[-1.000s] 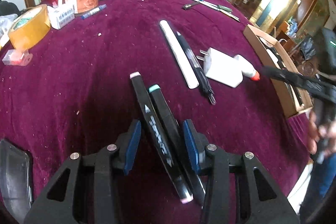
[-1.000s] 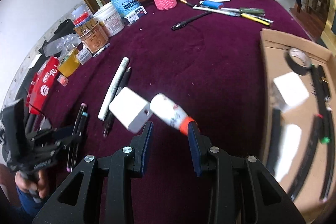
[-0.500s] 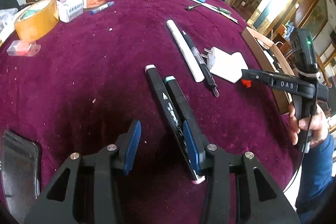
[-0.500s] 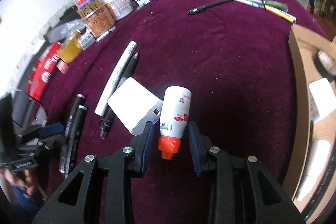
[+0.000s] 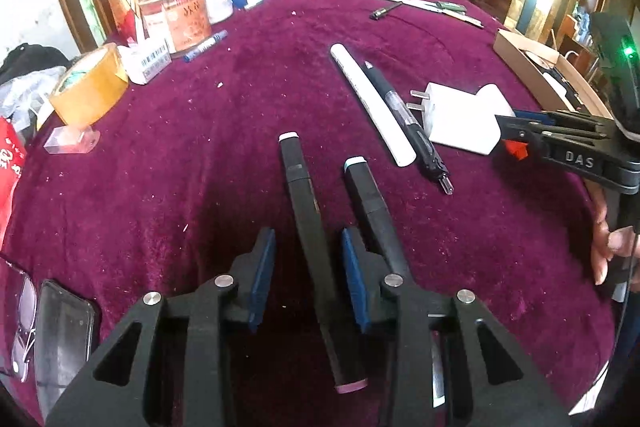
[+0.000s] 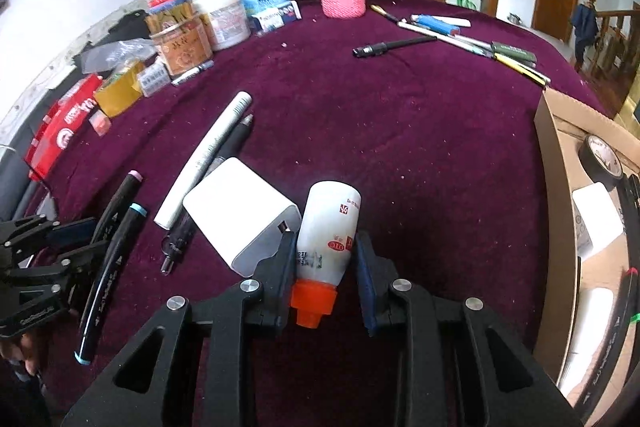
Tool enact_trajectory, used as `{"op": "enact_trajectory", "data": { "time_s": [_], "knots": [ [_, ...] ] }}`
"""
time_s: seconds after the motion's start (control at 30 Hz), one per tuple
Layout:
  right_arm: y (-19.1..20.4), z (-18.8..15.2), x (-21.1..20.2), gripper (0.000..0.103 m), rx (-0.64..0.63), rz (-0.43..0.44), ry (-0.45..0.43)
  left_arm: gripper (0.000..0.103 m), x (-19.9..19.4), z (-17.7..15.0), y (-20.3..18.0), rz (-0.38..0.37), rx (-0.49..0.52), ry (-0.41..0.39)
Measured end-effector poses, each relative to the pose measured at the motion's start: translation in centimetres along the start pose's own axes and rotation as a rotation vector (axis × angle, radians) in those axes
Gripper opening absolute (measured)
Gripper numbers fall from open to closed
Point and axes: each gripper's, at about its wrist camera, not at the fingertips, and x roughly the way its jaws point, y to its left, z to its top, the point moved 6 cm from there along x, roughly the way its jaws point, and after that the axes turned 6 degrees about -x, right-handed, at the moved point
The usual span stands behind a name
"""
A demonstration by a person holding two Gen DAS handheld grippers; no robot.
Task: Organize rigid objects
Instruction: 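Grasp the white orange-capped bottle with the right tool while the left tool holds the markers, then carry the markers and white bottle into the cardboard box and open both tools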
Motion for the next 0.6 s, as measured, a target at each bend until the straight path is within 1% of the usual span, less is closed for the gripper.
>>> {"op": "enact_trajectory", "data": {
  "time_s": [0.1, 0.17, 0.3, 0.47, 0.53, 0.6],
  "knots": [
    [-0.8, 0.4, -1.0, 0.025, 0.023, 0.032, -0.048, 0.031, 0.1, 0.2, -0.2, 0.015, -0.007, -0.006],
    [-1.6, 0.4, -1.4, 0.025, 0.061, 0.052, -0.067, 0.031, 0.3, 0.4, -0.3, 0.024, -0.008, -0.007],
    [-2.2, 0.1, -0.9, 0.025, 0.112, 0.081, -0.049, 0.031, 0.6, 0.8, -0.5, 0.031, -0.017, -0.01],
    [-2.2, 0.3, -1.5, 0.025, 0.127, 0.083, -0.077, 0.03, 0.6, 0.8, -0.5, 0.036, -0.009, -0.02],
    [-2.3, 0.3, -1.7, 0.025, 0.127, 0.087, -0.084, 0.014, 0.4, 0.8, -0.6, 0.025, -0.014, -0.021],
    [-2.4, 0.3, -1.7, 0.025, 0.129, 0.085, -0.091, 0.012, 0.2, 0.7, -0.6, 0.035, -0.014, -0.026]
  ]
}}
